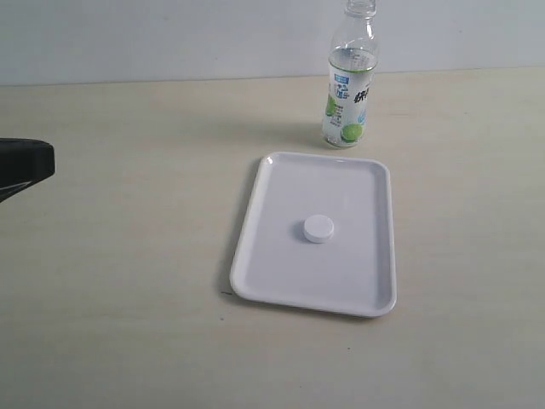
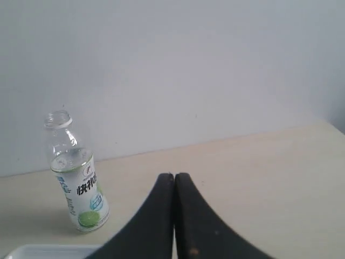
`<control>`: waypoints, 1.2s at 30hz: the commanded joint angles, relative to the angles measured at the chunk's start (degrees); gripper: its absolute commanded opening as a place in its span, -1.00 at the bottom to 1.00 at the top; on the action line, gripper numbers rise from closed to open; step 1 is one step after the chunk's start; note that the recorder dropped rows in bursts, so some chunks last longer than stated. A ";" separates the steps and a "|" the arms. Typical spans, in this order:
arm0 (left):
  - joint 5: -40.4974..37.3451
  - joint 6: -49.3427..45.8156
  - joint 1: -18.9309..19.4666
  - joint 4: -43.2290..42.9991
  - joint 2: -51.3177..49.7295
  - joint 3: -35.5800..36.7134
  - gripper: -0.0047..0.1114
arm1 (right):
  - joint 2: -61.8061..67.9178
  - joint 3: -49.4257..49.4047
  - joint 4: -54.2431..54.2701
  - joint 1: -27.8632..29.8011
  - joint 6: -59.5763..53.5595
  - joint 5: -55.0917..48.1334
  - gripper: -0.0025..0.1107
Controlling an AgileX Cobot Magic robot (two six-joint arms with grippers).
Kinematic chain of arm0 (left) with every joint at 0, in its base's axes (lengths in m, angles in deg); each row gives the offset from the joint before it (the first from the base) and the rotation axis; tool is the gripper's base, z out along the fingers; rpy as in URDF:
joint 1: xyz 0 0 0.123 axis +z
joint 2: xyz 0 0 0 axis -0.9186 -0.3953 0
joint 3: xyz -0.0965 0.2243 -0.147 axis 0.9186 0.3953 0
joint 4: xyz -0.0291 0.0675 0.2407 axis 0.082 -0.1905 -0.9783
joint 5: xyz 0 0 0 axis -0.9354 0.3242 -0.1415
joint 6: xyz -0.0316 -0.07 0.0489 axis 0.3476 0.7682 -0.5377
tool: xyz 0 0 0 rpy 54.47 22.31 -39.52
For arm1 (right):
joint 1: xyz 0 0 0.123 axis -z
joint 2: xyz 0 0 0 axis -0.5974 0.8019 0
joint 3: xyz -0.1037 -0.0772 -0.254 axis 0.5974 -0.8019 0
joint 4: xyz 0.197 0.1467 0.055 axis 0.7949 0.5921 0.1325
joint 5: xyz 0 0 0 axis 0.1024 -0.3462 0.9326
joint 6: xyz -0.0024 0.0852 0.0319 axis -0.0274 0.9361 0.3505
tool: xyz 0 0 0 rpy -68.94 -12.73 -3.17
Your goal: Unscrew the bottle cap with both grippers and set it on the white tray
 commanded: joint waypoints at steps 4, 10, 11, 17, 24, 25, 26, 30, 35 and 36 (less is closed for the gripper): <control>0.11 0.08 0.03 -0.07 0.10 0.20 -0.92 | -12.89 -9.24 0.58 -4.42 -1.75 -3.53 -0.96; 0.11 0.08 0.03 -0.07 0.10 0.20 -0.92 | -14.52 -15.92 2.12 -4.62 1.06 -2.69 -0.96; 0.11 0.08 0.03 -0.07 0.10 0.20 -0.92 | -14.52 -16.40 2.12 -4.62 1.18 -2.37 -0.96; 0.11 0.08 0.03 -0.07 0.10 0.20 -0.92 | -16.37 -16.39 3.15 -4.62 0.37 -0.40 -0.96; 0.11 0.08 0.03 -0.07 0.10 0.20 -0.92 | -26.69 -16.39 48.44 -4.62 -51.50 -2.22 -0.96; 0.11 0.08 0.03 -0.07 0.10 0.20 -0.92 | -27.55 -16.39 52.89 -4.62 -58.02 -2.91 -0.96; 0.11 0.08 0.03 -0.07 0.10 0.20 -0.92 | -28.07 -16.39 55.64 -4.62 -61.77 -3.53 -0.96; 0.11 0.08 0.03 -0.07 0.10 0.20 -0.92 | -28.53 -16.39 59.93 -4.62 -66.62 -10.50 -0.96; 0.11 0.08 0.03 -0.07 0.10 0.20 -0.92 | -28.53 -20.39 62.45 -4.62 -70.31 -6.90 -0.96; 0.11 0.08 0.03 -0.07 0.10 0.20 -0.92 | -28.53 -20.72 66.36 -4.62 -74.96 -4.45 -0.96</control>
